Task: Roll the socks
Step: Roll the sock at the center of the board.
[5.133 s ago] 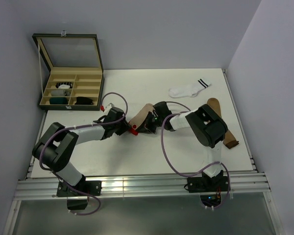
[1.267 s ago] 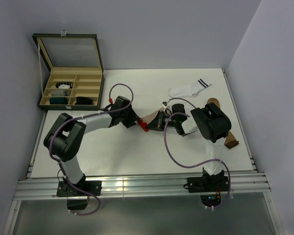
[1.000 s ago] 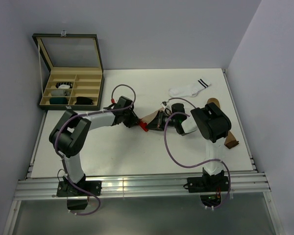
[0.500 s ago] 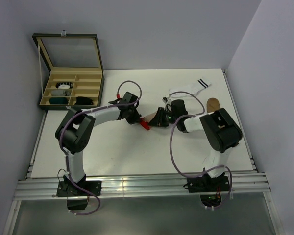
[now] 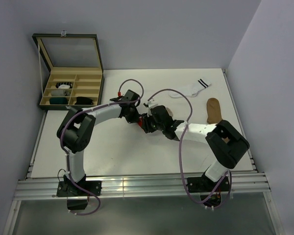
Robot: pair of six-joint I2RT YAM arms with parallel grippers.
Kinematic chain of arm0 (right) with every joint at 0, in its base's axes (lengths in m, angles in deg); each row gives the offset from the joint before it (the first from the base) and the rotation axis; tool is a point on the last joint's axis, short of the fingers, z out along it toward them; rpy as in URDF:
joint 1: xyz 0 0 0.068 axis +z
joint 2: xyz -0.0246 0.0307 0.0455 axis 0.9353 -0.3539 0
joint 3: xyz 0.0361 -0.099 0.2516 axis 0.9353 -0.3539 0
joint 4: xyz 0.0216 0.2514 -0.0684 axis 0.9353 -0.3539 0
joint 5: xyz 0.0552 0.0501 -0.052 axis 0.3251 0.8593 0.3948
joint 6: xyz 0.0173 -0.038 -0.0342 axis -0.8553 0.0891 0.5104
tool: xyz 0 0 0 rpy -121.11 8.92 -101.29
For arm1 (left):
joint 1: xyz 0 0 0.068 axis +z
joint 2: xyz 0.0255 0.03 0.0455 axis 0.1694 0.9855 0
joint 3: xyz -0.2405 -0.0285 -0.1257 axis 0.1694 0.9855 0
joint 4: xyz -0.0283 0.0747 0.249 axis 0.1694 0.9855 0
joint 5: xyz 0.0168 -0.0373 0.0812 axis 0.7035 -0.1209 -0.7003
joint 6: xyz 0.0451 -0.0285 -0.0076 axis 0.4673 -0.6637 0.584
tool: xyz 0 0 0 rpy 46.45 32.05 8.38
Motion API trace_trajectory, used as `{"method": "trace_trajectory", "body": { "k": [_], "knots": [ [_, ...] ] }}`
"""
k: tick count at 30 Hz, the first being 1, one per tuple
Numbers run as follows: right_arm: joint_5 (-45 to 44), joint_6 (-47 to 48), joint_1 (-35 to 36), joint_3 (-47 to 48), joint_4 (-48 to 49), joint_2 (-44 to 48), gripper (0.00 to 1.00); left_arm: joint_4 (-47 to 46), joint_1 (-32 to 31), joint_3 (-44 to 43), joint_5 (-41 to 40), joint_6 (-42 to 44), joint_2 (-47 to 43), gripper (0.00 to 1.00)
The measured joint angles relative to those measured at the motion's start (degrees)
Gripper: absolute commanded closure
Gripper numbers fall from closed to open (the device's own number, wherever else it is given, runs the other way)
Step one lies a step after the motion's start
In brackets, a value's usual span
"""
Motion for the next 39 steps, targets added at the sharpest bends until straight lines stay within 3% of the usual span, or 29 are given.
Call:
{"method": "trace_trajectory", "body": {
  "k": [14, 17, 18, 21, 24, 26, 28, 31, 39],
  "knots": [
    [-15.6, 8.1, 8.7, 5.3, -3.3, -9.2, 0.62, 0.2, -0.3, -0.2, -0.5, 1.0, 0.1, 1.0],
    [-19.3, 8.7, 10.1, 6.7, -4.4, -10.4, 0.71, 0.2, -0.2, -0.2, -0.4, 1.0, 0.1, 0.99],
    [-20.4, 8.7, 10.4, 7.0, -4.7, -10.6, 0.82, 0.3, -0.1, -0.2, -0.3, 1.0, 0.1, 0.99],
    [-23.1, 8.3, 11.2, 7.6, -5.0, -11.5, 1.0, 0.3, 0.2, -0.2, -0.2, 0.8, 0.1, 0.86],
    [-23.1, 7.6, 11.1, 7.5, -4.9, -11.5, 1.0, 0.0, 0.2, 0.0, -0.5, 0.5, 0.0, 0.71],
    [-20.5, 6.9, 10.1, 6.9, -4.2, -11.3, 1.0, -0.5, 0.2, 1.2, -1.0, -0.4, -0.6, 0.58],
    [-15.5, 5.4, 7.7, 5.4, -2.9, -10.0, 1.0, -1.1, 0.3, 2.8, -1.4, -1.2, -1.8, 0.5],
    [-3.9, 2.4, 1.6, 3.0, -1.2, -8.1, 1.0, -1.7, 0.5, 5.5, -1.6, -2.7, -4.6, 0.33],
    [26.8, -9.7, -13.9, -0.8, 7.4, -10.8, 1.0, -6.7, 0.8, 11.3, -2.0, -6.1, -13.2, 0.28]
  ]
}}
